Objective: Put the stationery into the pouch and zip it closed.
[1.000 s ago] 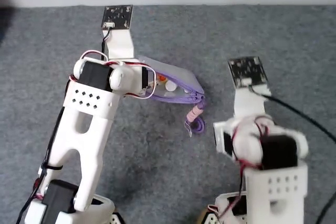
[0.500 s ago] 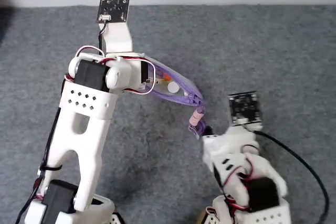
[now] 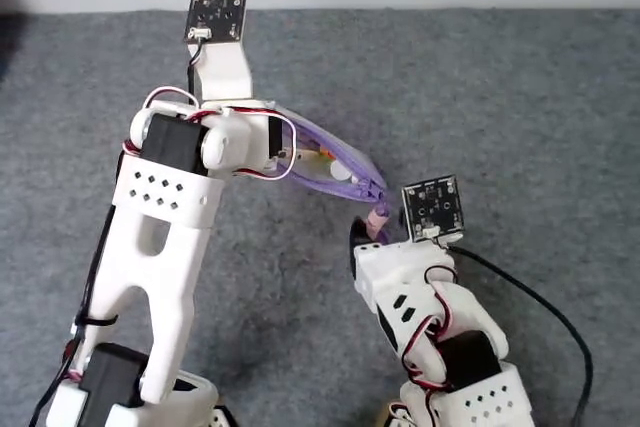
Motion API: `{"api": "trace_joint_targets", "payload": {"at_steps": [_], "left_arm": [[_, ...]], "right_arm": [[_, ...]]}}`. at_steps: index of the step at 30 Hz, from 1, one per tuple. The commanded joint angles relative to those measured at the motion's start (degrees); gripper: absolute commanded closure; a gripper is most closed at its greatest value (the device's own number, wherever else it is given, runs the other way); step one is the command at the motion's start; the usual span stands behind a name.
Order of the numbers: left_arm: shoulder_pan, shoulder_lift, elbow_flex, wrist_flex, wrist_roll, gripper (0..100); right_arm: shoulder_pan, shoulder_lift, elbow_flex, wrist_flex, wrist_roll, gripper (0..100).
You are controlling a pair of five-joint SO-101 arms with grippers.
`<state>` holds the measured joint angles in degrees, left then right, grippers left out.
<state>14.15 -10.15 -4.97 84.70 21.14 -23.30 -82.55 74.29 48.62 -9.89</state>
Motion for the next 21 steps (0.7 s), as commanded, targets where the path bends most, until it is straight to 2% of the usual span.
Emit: {"api": "trace_joint_targets", "payload": {"at_steps": [1, 3, 9, 17, 21], "left_arm": [[0.53, -1.32, -3.65, -0.26, -0.09, 97], [0.62, -1.32, -3.65, -0.26, -0.09, 97], [0.44, -1.32, -3.65, -0.18, -0.09, 97], [0.35, -1.23, -3.56, -0.18, -0.18, 97], [0.26, -1.23, -4.0, -0.79, -0.44, 97]], "right_arm": [[-0.13, -0.04, 0.7, -3.47, -0.44, 76.7], [-0.13, -0.4, 1.67, -4.26, -0.44, 79.9], [2.24, -0.57, 1.85, -4.53, -0.35, 98.5], [6.46, -0.66, -2.02, -2.59, 2.11, 99.0], [6.11, -0.66, -10.02, 3.91, 2.64, 99.1]]}}
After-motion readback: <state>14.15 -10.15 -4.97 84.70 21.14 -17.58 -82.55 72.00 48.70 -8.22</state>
